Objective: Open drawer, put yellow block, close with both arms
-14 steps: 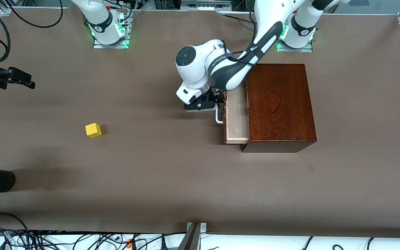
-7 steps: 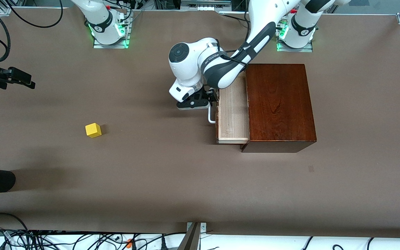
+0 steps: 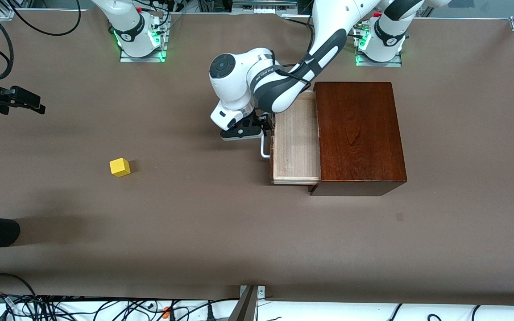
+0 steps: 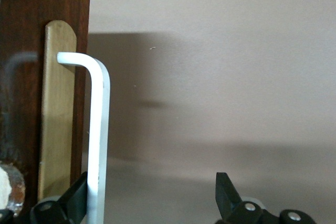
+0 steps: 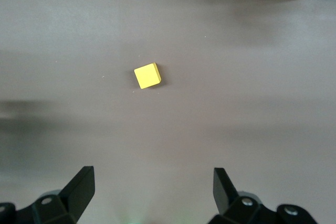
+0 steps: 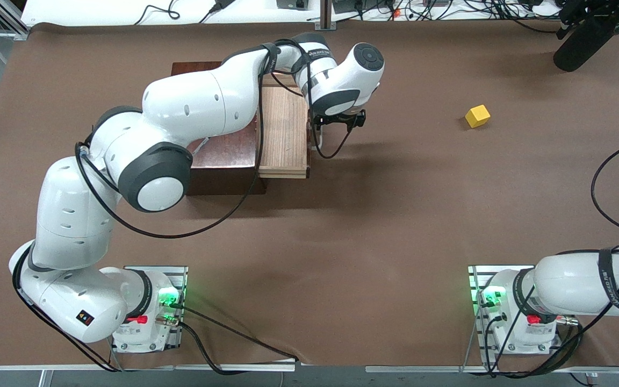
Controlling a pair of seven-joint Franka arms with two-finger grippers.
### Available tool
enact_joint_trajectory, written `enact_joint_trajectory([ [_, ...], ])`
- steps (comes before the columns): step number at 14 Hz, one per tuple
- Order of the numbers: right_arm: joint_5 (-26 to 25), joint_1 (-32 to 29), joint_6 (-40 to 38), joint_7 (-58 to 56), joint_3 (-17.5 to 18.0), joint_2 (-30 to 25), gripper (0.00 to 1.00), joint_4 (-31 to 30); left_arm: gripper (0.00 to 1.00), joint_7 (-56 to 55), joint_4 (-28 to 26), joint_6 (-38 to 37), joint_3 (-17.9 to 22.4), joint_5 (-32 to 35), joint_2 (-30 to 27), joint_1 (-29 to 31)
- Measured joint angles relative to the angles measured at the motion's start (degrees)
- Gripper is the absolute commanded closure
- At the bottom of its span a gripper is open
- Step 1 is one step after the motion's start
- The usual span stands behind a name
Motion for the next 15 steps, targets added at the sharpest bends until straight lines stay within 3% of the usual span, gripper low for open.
enact_joint_trajectory([
  [9, 0.0, 0.0, 0.0, 0.0, 0.1, 0.0, 0.00, 0.0, 0.00, -2.0, 4.4, -0.2, -1.4, -0.2, -0.1, -0.7],
  [12, 0.0, 0.1, 0.0, 0.0, 0.3, 0.0, 0.00, 0.0, 0.00, -0.9, 5.2, -5.5, -1.4, -3.5, -3.8, 0.5],
  [15, 0.0, 0.3, -0.1, -0.1, 0.6, 0.2, 0.00, 0.0, 0.00, 6.9, 3.7, -10.7, -1.3, -11.1, -11.6, 5.7],
])
